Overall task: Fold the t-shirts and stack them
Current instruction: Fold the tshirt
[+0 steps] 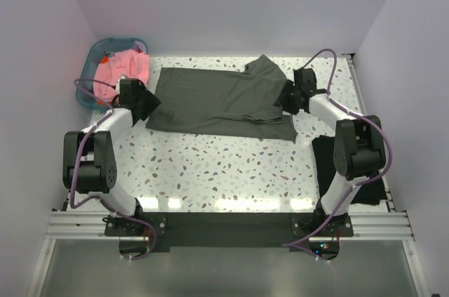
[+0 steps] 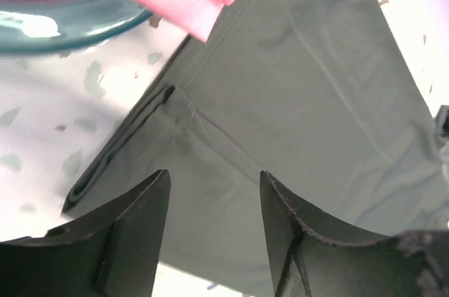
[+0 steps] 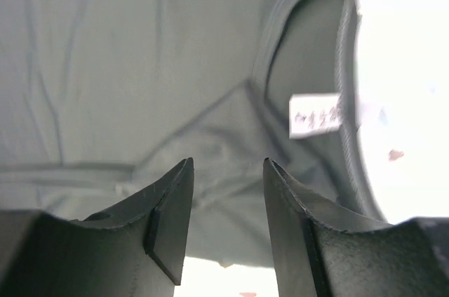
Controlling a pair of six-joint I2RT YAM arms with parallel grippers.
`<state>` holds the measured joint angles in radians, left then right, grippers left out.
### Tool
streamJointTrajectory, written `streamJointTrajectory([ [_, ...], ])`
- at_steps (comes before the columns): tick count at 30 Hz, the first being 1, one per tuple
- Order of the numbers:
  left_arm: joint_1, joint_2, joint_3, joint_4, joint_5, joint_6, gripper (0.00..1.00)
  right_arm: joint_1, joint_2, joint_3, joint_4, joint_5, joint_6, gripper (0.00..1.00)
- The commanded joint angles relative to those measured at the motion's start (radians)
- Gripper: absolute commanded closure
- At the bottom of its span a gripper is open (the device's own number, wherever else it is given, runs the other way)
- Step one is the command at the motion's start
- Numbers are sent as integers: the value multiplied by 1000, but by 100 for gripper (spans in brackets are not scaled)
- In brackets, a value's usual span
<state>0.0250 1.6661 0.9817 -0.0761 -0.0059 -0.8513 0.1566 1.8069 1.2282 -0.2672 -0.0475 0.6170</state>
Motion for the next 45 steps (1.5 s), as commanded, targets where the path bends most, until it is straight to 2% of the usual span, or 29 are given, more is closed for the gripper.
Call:
streamJointTrajectory([
  [1, -11, -120, -72, 25, -54, -37, 43, 78, -107, -70, 32, 58, -20, 54],
  [9, -72, -160, -170, 56, -60, -52, 51, 181, -52, -118, 100, 74, 33, 54],
  [20, -89, -144, -190, 95, -46, -55, 55, 219, 28, -99, 126, 87, 67, 52],
  [28, -89, -138, -189, 96, -43, -52, 56, 221, 60, -46, 123, 101, 75, 84],
  [31, -89, -131, -186, 96, -42, -51, 56, 221, 72, -12, 111, 104, 67, 92],
  [41, -91, -111, -187, 98, -32, -48, 57, 222, 126, 83, 56, 106, 15, 98],
  [45, -92, -103, -187, 98, -32, -48, 57, 228, 184, 172, 8, 112, -26, 100],
])
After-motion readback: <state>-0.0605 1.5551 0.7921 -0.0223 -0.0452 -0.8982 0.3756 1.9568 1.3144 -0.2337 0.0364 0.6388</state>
